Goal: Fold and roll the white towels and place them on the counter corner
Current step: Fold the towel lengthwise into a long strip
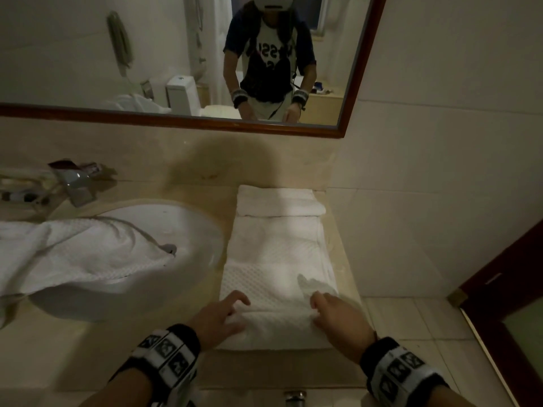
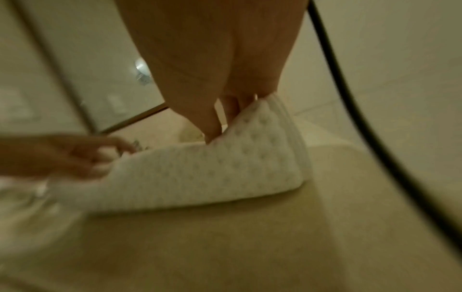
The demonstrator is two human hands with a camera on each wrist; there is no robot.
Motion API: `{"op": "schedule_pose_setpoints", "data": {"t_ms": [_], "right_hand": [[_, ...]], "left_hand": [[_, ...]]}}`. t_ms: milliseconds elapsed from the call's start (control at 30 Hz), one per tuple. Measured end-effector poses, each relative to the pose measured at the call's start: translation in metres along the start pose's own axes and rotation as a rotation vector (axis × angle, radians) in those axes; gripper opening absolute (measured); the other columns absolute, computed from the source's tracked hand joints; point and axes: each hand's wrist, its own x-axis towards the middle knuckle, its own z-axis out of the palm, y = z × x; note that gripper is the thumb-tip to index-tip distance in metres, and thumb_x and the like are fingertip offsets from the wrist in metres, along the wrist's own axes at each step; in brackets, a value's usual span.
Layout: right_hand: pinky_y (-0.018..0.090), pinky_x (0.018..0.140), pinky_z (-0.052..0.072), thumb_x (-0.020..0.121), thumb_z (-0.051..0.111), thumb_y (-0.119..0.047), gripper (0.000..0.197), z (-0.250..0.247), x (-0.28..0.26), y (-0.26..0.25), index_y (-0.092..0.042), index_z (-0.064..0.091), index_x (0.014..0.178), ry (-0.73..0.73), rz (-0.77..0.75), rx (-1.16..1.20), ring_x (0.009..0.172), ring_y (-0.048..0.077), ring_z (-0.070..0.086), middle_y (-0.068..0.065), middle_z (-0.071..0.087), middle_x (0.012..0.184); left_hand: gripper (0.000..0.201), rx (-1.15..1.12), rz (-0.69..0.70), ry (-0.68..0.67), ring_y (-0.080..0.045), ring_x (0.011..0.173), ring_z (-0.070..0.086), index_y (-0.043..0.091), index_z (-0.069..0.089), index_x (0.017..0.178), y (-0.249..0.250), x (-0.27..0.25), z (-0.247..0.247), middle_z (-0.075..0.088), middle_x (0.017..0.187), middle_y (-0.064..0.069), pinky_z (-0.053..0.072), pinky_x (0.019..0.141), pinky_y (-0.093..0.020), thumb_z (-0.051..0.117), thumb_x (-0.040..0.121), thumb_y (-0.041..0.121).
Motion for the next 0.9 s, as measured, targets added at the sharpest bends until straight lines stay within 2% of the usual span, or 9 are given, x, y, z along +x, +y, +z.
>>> {"op": "schedule_pose_setpoints", "data": {"t_ms": [133, 233, 333, 433, 500, 633, 767, 833, 900], "right_hand": [[0.018, 0.064, 0.049, 0.068, 0.044, -0.056, 0.040, 0.018, 0.000, 0.009, -0.025, 0.064, 0.081, -0.050, -0.242, -0.174, 0.069, 0.009, 0.062, -0.009, 0.065, 0.080], [0.016, 0.062, 0.050, 0.069, 0.046, -0.036, 0.025, 0.024, 0.003, 0.014, -0.025, 0.064, 0.082, -0.074, -0.251, -0.123, 0.070, 0.009, 0.061, -0.009, 0.065, 0.081], [0.016, 0.058, 0.041, 0.067, 0.061, -0.018, 0.012, 0.022, 0.020, 0.011, -0.027, 0.063, 0.075, 0.023, -0.153, -0.048, 0.065, 0.008, 0.058, -0.011, 0.063, 0.072], [0.026, 0.075, 0.039, 0.092, 0.048, -0.012, 0.021, 0.003, 0.040, 0.008, -0.015, 0.059, 0.110, -0.156, 0.010, 0.089, 0.096, 0.021, 0.056, 0.005, 0.063, 0.107], [0.025, 0.077, 0.036, 0.096, 0.045, -0.018, 0.025, -0.002, 0.046, 0.013, -0.014, 0.054, 0.118, -0.230, 0.048, 0.221, 0.097, 0.019, 0.052, 0.009, 0.059, 0.118], [0.025, 0.075, 0.045, 0.091, 0.046, -0.037, 0.029, -0.003, 0.031, 0.012, -0.017, 0.059, 0.108, -0.112, -0.056, 0.063, 0.094, 0.023, 0.061, 0.004, 0.065, 0.104], [0.015, 0.062, 0.053, 0.066, 0.034, -0.061, 0.051, 0.015, 0.002, 0.010, -0.025, 0.054, 0.096, -0.167, -0.207, -0.122, 0.072, 0.004, 0.065, -0.012, 0.066, 0.085], [0.016, 0.063, 0.054, 0.070, 0.047, -0.043, 0.036, 0.014, -0.001, 0.007, -0.023, 0.053, 0.100, -0.110, -0.211, -0.074, 0.074, 0.009, 0.067, -0.009, 0.067, 0.087], [0.021, 0.078, 0.049, 0.086, 0.054, -0.020, 0.027, 0.006, 0.010, 0.005, -0.018, 0.055, 0.113, -0.152, -0.101, 0.071, 0.096, 0.020, 0.064, 0.002, 0.066, 0.106]], "left_hand": [[0.031, 0.135, -0.010, 0.112, -0.012, 0.089, 0.055, 0.039, 0.036, 0.084, -0.004, 0.024, -0.002, 0.046, 0.095, 0.007, 0.048, 0.084, -0.024, 0.061, 0.088, 0.021], [0.023, 0.432, 0.188, 0.195, -0.004, 0.065, 0.059, 0.038, 0.039, 0.083, -0.001, 0.021, 0.001, 0.050, 0.087, 0.015, 0.040, 0.065, -0.014, 0.060, 0.075, 0.045], [0.049, 0.654, 0.195, -0.016, 0.001, 0.075, 0.055, 0.044, 0.048, 0.100, -0.001, 0.011, 0.013, 0.052, 0.094, 0.019, 0.034, 0.074, -0.016, 0.042, 0.061, 0.071], [0.068, 0.595, 0.136, -0.033, 0.002, 0.073, 0.059, 0.040, 0.046, 0.110, 0.004, 0.008, 0.011, 0.041, 0.099, 0.016, 0.044, 0.063, -0.009, 0.077, 0.050, 0.053], [0.056, 0.414, 0.068, -0.025, -0.008, 0.098, 0.061, 0.033, 0.049, 0.123, 0.012, 0.011, -0.003, 0.051, 0.116, 0.008, 0.045, 0.080, -0.015, 0.074, 0.073, 0.032], [0.050, 0.022, -0.120, -0.299, -0.018, 0.126, 0.046, 0.032, 0.050, 0.127, 0.018, 0.019, -0.017, 0.050, 0.136, 0.001, 0.035, 0.103, -0.029, 0.063, 0.079, 0.034], [0.047, -0.018, -0.182, -0.304, -0.020, 0.133, 0.037, 0.025, 0.047, 0.132, 0.010, 0.030, -0.013, 0.041, 0.144, -0.001, 0.031, 0.108, -0.031, 0.059, 0.089, 0.015], [0.045, 0.210, -0.085, -0.167, -0.021, 0.129, 0.042, 0.026, 0.044, 0.134, 0.015, 0.025, -0.009, 0.043, 0.140, -0.002, 0.034, 0.104, -0.028, 0.052, 0.090, 0.030], [0.058, 0.393, 0.068, -0.028, -0.023, 0.120, 0.046, 0.028, 0.043, 0.133, 0.019, 0.013, -0.002, 0.044, 0.132, -0.002, 0.037, 0.097, -0.028, 0.041, 0.081, 0.054]]}}
